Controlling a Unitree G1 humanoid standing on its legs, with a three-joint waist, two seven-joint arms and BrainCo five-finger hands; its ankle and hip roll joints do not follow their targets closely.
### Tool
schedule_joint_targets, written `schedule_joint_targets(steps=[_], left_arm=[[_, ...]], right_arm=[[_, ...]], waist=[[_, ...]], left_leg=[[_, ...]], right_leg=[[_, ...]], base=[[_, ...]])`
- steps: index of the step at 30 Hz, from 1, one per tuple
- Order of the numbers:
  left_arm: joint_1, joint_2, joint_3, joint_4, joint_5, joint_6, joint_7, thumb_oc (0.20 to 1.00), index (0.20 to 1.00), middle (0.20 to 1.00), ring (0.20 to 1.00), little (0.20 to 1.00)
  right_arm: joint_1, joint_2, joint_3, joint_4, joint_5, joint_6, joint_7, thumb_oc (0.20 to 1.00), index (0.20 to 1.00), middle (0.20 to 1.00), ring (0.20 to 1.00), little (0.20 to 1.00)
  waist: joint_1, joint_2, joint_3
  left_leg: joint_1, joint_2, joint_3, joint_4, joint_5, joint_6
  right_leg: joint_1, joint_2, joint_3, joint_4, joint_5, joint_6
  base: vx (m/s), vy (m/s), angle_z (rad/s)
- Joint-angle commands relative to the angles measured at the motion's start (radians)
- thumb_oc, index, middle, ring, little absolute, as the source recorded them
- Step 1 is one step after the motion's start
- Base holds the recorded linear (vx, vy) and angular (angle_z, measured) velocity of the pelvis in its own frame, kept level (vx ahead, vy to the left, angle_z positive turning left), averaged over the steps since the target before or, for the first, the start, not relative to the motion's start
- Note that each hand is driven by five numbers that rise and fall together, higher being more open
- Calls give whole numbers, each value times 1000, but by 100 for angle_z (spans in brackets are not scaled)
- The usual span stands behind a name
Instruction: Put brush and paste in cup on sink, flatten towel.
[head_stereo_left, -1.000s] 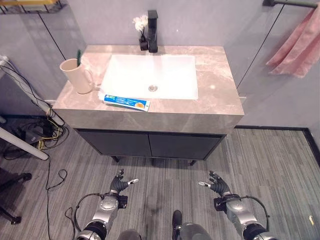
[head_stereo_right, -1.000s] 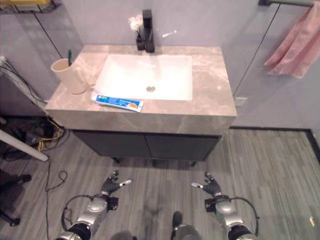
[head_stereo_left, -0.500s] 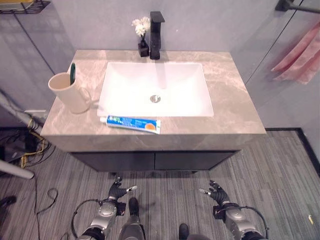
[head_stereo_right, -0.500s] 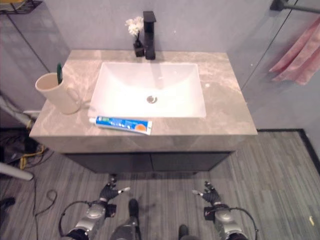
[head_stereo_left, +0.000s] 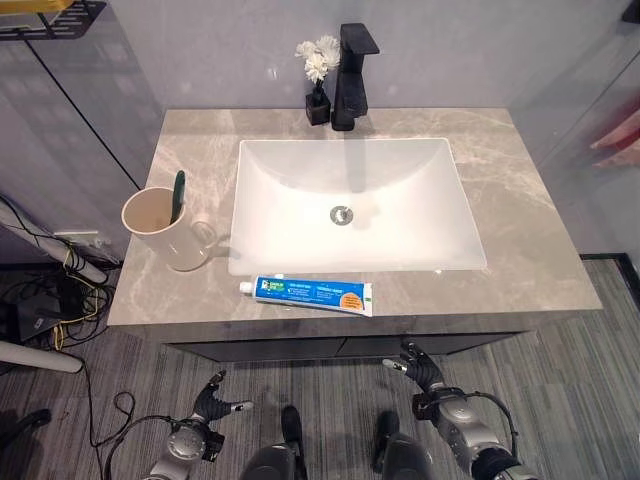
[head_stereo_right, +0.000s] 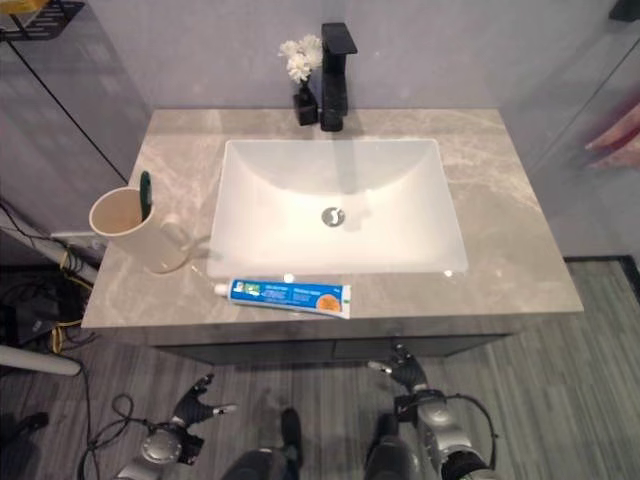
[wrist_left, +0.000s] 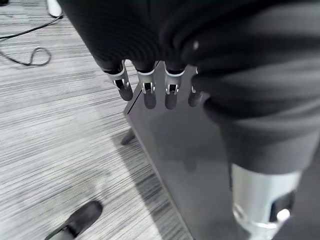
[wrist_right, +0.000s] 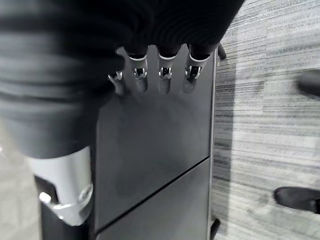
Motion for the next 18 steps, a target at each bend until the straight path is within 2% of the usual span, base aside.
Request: schedule_joint_targets(steps=[1,2,3,5,6,7,8,10,12,13,17,18], left_arm=[[-10,-8,17,-14,15,-52,14,1000,1000,1000,1000,1000],[-10,-8,17,-14,15,-52,14,1000,1000,1000,1000,1000],[16,-3,25,-35,12,-67,20,1000,1000,1000,1000,1000],[29,3,31,-57,2,-75,20,1000,1000,1000,1000,1000],[42,24,26,-111,25,-92,39,1000,1000,1000,1000,1000],[43,25,26,-112,25,-92,39,1000,1000,1000,1000,1000],[93,55,49,-222,22,-133,62,1000,1000,1000,1000,1000],[121,81,39,-286,29,-146,52,1000,1000,1000,1000,1000],[176,197,2,-491,105,-185,23,1000,1000,1000,1000,1000],[181,200,4,-497,104,-182,21,1000,1000,1000,1000,1000],[301,425,89,-819,174,-272,62,1000,1000,1000,1000,1000],[303,426,91,-821,174,-271,61,1000,1000,1000,1000,1000]], right_arm=[[-38,-58,-23,-17,-22,-36,4,1000,1000,1000,1000,1000],[-38,-58,-22,-17,-22,-36,4,1000,1000,1000,1000,1000],[-39,-82,-37,-10,-25,-38,5,1000,1000,1000,1000,1000],[-46,-89,-54,46,-22,-40,-10,1000,1000,1000,1000,1000],[-54,-99,-75,89,-47,-50,-56,1000,1000,1000,1000,1000],[-54,-99,-75,89,-47,-50,-56,1000,1000,1000,1000,1000],[-43,-92,-121,108,13,-66,-61,1000,1000,1000,1000,1000],[-43,-95,-127,122,29,-68,-51,1000,1000,1000,1000,1000],[-49,-126,-121,140,-7,-76,-51,1000,1000,1000,1000,1000],[-48,-125,-121,140,-8,-76,-51,1000,1000,1000,1000,1000],[-50,-138,-122,199,-18,-93,-52,1000,1000,1000,1000,1000],[-50,-137,-121,199,-18,-93,-52,1000,1000,1000,1000,1000]], waist=[[21,18,-5],[20,19,-5],[32,24,-14],[46,30,-17],[67,39,-18],[64,39,-18],[89,49,-20],[101,55,-21],[130,74,-22],[128,73,-23],[170,100,-31],[169,99,-31]], left_leg=[[-59,100,-90,89,-20,-85],[-59,101,-91,89,-20,-85],[-64,112,-112,69,10,-109],[-75,124,-142,49,37,-126],[-86,130,-178,33,58,-140],[-86,130,-181,32,58,-140],[-90,134,-207,19,74,-152],[-94,135,-226,14,83,-160],[-107,133,-258,15,92,-170],[-107,133,-260,15,91,-171],[-99,126,-282,19,84,-173],[-99,126,-282,18,84,-173]], right_leg=[[31,40,-27,0,-11,14],[32,41,-28,-1,-11,14],[61,62,-63,-26,-23,5],[76,77,-98,-32,-40,-5],[93,86,-134,-42,-55,-10],[95,86,-137,-43,-55,-10],[123,91,-170,-64,-62,-14],[139,94,-191,-77,-65,-16],[164,97,-227,-94,-73,-17],[166,97,-229,-96,-72,-17],[200,94,-247,-104,-81,-13],[201,94,-247,-104,-81,-13]], base=[[13,-132,20],[62,-224,7],[40,-198,-6],[24,-262,31],[3,-204,62],[8,-244,70],[13,-113,52],[-4,-138,50],[-12,-109,55],[9,-40,53],[27,-22,28],[16,1,8]])
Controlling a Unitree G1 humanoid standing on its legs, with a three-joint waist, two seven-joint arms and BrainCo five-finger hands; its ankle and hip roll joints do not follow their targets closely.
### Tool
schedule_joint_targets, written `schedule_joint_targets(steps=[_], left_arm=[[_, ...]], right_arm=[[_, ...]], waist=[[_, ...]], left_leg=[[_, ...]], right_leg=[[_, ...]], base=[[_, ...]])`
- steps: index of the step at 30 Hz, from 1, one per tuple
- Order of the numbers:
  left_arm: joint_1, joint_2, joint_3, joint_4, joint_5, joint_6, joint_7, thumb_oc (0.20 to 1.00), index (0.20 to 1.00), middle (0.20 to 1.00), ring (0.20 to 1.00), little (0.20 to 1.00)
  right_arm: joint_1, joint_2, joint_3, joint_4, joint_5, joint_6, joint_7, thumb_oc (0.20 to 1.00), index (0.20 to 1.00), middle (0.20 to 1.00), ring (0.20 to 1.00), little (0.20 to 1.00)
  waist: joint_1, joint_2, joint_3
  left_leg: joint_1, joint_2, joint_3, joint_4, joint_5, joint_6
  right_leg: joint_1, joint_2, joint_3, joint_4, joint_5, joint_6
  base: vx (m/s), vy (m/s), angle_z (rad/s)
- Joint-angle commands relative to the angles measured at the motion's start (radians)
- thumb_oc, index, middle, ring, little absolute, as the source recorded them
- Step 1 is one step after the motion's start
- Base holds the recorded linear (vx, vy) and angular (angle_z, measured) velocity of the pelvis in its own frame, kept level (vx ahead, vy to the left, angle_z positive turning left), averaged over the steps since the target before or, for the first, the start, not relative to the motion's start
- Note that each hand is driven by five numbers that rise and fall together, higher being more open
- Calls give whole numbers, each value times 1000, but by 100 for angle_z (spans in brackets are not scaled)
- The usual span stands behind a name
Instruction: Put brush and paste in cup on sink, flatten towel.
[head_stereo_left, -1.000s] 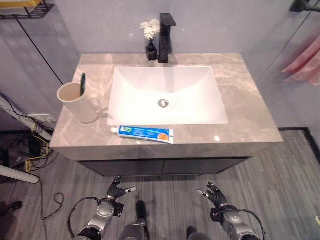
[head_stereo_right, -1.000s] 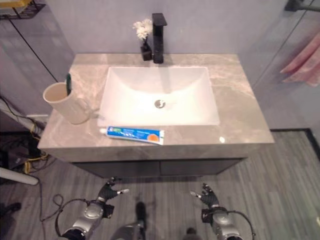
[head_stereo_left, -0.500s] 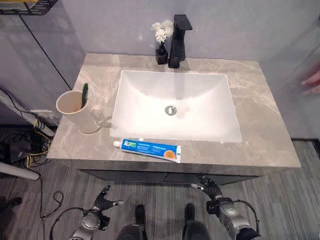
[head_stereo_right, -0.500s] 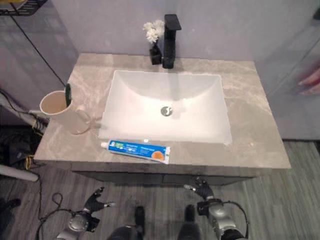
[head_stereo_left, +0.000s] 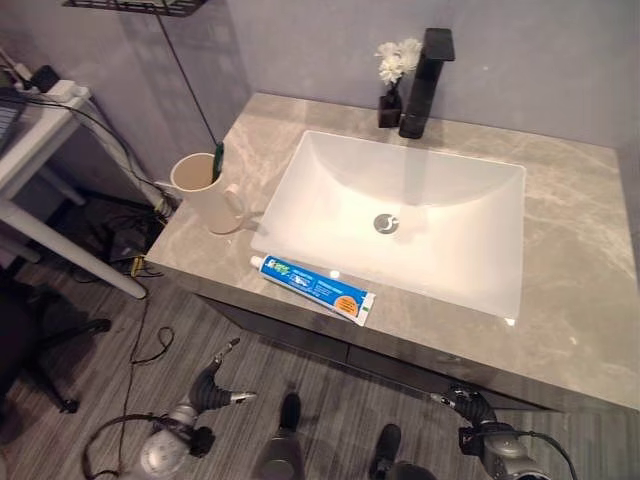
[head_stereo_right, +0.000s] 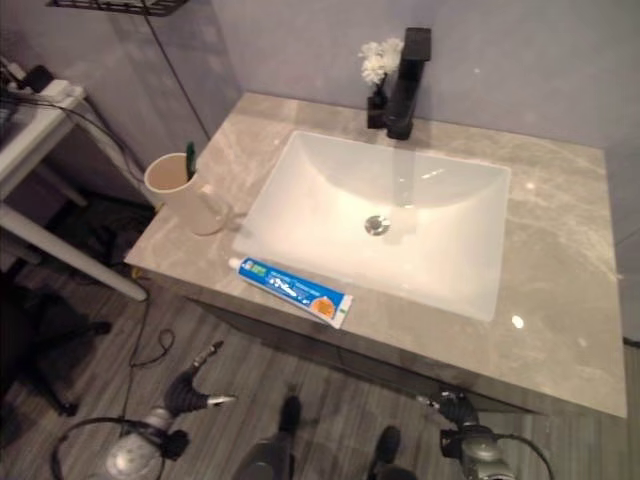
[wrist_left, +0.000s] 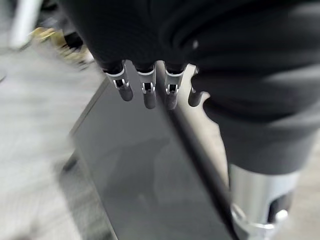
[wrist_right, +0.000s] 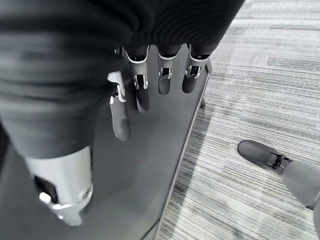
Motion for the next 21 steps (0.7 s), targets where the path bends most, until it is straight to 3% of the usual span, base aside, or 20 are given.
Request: schedule_joint_targets(steps=[1,6,10,21], left_arm=[[-13,73,112,-109,14,-109,84,1000,1000,1000,1000,1000],[2,131,269,-276,-5,-131,158,1000,1000,1000,1000,1000],[-67,44,333,-283,-91,-120,170,1000,1000,1000,1000,1000],[-245,14,231,-138,-161,-85,47,1000,1000,1000,1000,1000]], right_arm=[[-88,-17,-20,-13,-30,-88,-10,1000,1000,1000,1000,1000],[-62,-26,-13,-7,-55,-76,-13,1000,1000,1000,1000,1000],[-46,-16,-29,-18,-55,-61,-20,1000,1000,1000,1000,1000],[-31,16,-9,-106,-77,-43,14,1000,1000,1000,1000,1000]], waist=[[38,-52,-12],[41,-43,-26],[19,-36,-36],[-103,-9,-42]], left_leg=[[-25,-27,-31,21,44,-15],[-14,-35,-41,5,46,-16],[-5,-39,-31,-6,42,-17],[54,-28,114,-9,-3,1]], right_leg=[[66,-80,21,51,-65,82],[75,-88,6,48,-64,88],[72,-96,16,42,-56,91],[21,-114,163,30,-8,108]], base=[[18,-2,6],[22,12,14],[14,27,4],[14,57,-33]])
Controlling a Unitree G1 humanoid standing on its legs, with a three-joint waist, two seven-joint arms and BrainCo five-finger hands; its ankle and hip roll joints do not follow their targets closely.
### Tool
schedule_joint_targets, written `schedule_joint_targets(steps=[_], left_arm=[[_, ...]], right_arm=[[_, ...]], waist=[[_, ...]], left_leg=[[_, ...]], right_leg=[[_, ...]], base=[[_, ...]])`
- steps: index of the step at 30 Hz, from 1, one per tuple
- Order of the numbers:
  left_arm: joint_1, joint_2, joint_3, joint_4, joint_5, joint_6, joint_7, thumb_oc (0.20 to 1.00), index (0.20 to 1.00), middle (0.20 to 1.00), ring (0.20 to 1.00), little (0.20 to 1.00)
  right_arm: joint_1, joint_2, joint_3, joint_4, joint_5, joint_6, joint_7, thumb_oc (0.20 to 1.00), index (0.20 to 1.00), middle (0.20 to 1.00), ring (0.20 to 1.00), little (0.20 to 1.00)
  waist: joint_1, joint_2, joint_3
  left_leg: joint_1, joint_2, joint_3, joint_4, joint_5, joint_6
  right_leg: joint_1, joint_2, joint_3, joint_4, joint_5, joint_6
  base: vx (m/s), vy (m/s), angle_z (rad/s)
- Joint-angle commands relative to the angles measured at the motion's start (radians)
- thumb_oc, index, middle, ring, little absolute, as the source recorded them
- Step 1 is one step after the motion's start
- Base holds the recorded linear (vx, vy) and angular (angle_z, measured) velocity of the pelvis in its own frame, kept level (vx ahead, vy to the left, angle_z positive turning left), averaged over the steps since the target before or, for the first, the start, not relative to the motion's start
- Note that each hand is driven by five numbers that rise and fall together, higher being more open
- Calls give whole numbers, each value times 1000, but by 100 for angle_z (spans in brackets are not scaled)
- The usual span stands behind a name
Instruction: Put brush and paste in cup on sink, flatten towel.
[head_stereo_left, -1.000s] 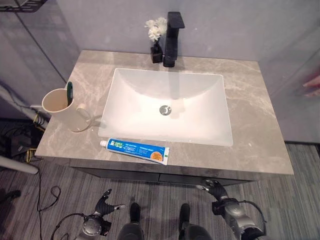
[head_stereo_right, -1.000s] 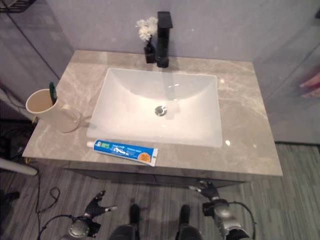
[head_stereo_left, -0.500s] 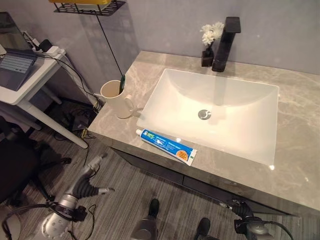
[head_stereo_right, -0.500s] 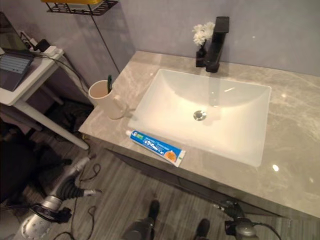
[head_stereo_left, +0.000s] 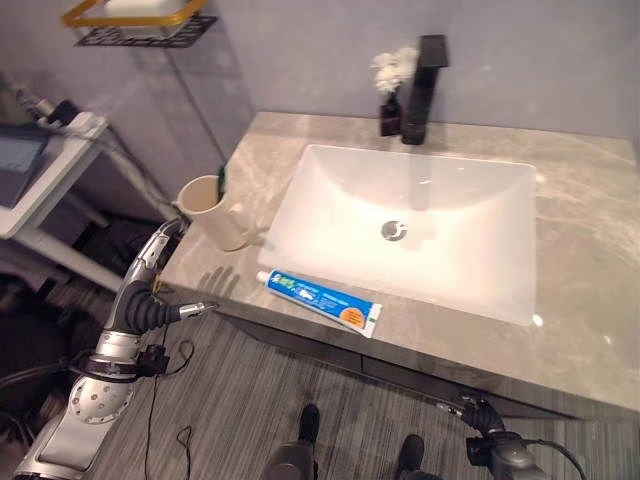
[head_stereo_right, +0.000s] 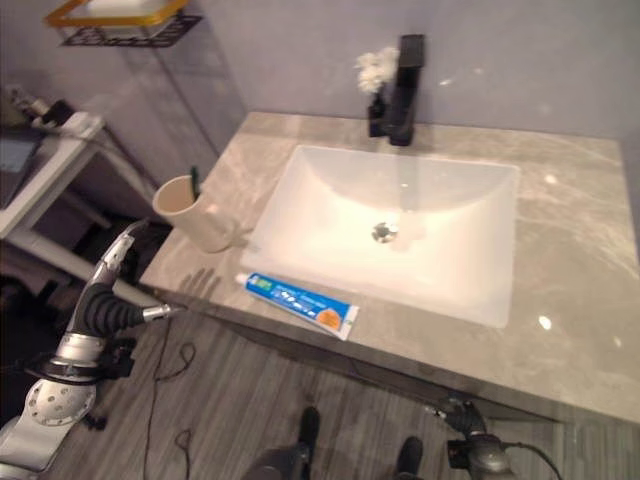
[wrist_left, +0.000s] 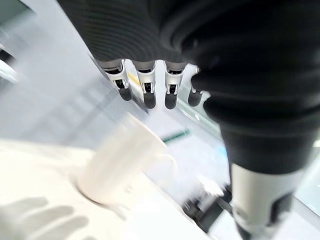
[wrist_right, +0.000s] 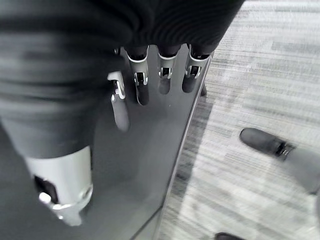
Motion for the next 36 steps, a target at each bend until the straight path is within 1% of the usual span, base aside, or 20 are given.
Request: schedule_joint_targets(steps=[1,5,7,13,14,21,23,27,36], left_arm=[[-54,6,0,24,-86,-17,-39,1000,1000,1000,1000,1000],[-47,15,-19,39,-79,-12,-76,1000,1000,1000,1000,1000],[-39,23,-26,41,-74,-9,-93,1000,1000,1000,1000,1000],[-20,47,-48,50,-59,-12,-117,1000,1000,1000,1000,1000],[-13,63,-58,48,-33,-15,-120,1000,1000,1000,1000,1000],[18,75,-34,33,-47,-16,-126,1000,1000,1000,1000,1000],[48,114,-11,29,-46,-20,-138,1000,1000,1000,1000,1000],[58,179,-23,28,-5,-30,-146,1000,1000,1000,1000,1000],[42,149,-43,71,7,-16,-124,1000,1000,1000,1000,1000]], right_arm=[[-50,10,-4,-53,-10,-30,5,1000,1000,1000,1000,1000],[-17,7,-26,-75,-28,-29,11,1000,1000,1000,1000,1000],[-7,0,-37,-73,-35,-30,9,1000,1000,1000,1000,1000],[12,-8,-54,-83,-41,-34,7,1000,1000,1000,1000,1000],[14,-7,-60,-81,-43,-38,4,1000,1000,1000,1000,1000],[24,-9,-54,-96,-62,-43,0,1000,1000,1000,1000,1000],[28,-20,-39,-106,-101,-45,0,1000,1000,1000,1000,1000],[25,-27,-26,-126,-110,-49,3,1000,1000,1000,1000,1000],[13,-27,1,-150,-112,-46,3,1000,1000,1000,1000,1000]], waist=[[-36,-35,-5],[-71,-17,-2],[-83,-11,2],[-97,-4,6],[-101,-1,9],[-100,-7,6],[-93,-15,1],[-87,-22,0],[-83,-26,11]], left_leg=[[8,2,31,2,-2,-18],[31,1,81,2,-18,-10],[41,-1,92,2,-22,-7],[53,-1,109,2,-29,-5],[58,-2,114,2,-32,-3],[64,-1,118,2,-34,-3],[69,1,113,2,-35,-4],[71,3,107,2,-37,-5],[65,4,106,2,-34,-4]], right_leg=[[32,-75,79,23,-26,88],[15,-84,124,20,-15,94],[13,-86,135,22,-14,97],[13,-87,153,23,-16,99],[13,-89,157,23,-15,101],[23,-89,154,19,-17,103],[31,-87,147,19,-21,102],[39,-85,138,18,-25,103],[30,-82,141,21,-23,102]], base=[[2,62,-50],[13,65,-45],[18,42,-27],[10,22,-17],[15,18,-3],[0,0,0],[11,-11,2],[7,-7,5],[0,0,0]])
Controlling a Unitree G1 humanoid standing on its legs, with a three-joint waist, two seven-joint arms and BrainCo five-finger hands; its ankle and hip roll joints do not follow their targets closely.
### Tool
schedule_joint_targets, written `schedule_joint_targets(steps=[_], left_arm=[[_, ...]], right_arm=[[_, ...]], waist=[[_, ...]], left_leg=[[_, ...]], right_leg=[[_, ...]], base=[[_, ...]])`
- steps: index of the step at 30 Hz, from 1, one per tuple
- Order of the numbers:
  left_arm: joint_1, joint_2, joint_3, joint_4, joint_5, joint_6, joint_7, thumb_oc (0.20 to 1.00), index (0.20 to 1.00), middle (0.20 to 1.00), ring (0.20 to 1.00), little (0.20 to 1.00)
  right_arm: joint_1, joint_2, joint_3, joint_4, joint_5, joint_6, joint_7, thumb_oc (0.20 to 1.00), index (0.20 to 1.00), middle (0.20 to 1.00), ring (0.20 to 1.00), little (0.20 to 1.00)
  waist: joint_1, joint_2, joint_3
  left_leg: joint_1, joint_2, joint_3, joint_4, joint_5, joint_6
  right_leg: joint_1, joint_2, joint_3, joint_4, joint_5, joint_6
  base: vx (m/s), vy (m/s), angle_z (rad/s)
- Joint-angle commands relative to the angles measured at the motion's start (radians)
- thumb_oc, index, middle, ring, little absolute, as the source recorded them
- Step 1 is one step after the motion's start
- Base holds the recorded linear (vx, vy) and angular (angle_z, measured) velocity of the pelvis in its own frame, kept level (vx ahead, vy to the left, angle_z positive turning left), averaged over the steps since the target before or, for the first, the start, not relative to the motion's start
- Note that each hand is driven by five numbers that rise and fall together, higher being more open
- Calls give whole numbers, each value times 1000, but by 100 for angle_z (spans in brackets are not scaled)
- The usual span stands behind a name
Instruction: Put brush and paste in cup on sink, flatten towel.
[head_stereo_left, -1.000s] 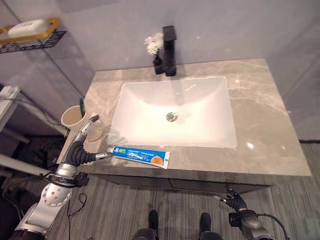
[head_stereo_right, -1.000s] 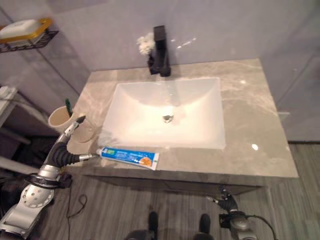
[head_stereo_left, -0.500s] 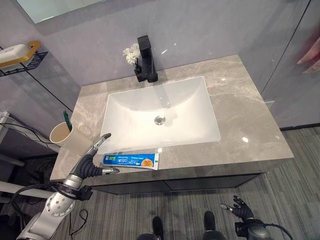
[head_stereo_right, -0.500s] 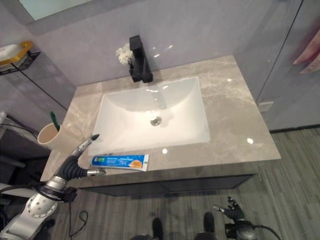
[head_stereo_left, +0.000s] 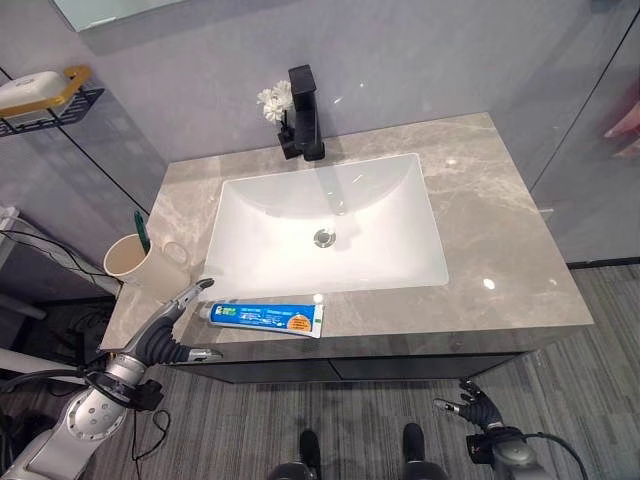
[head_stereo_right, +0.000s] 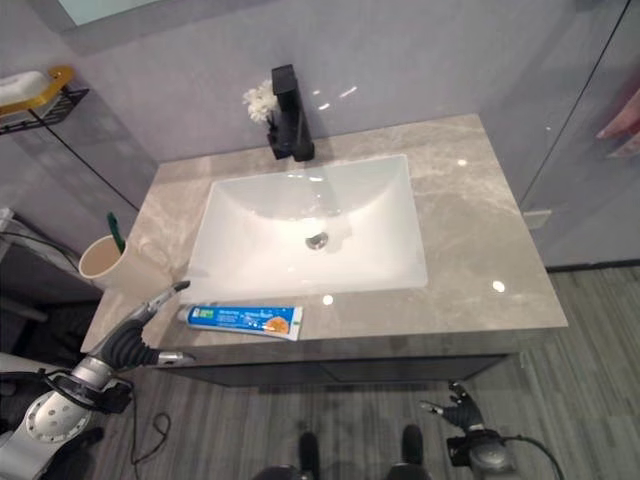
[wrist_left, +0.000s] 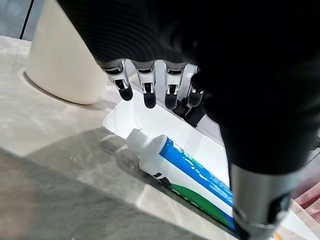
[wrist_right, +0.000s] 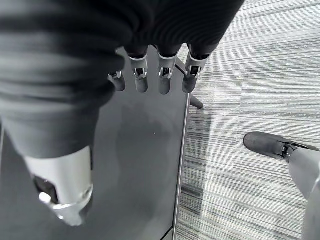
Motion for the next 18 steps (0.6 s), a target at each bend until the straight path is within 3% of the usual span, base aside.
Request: schedule_joint_targets(steps=[1,18], left_arm=[[-84,9,22,17,21,-21,30,1000,1000,1000,1000,1000],[-123,-60,-20,83,41,2,30,1000,1000,1000,1000,1000]], right_arm=[[-58,6,35,-47,-7,-35,-5,1000,1000,1000,1000,1000],[-24,-16,11,-70,-16,-36,-12,1000,1000,1000,1000,1000]], waist=[[-6,-46,24],[-24,-33,52]], left_leg=[[15,-3,-16,9,-4,-10],[-14,11,3,9,10,-21]], right_leg=[[54,-84,18,25,-40,96],[16,-73,28,15,-24,93]], base=[[0,0,0],[-5,-3,-2]])
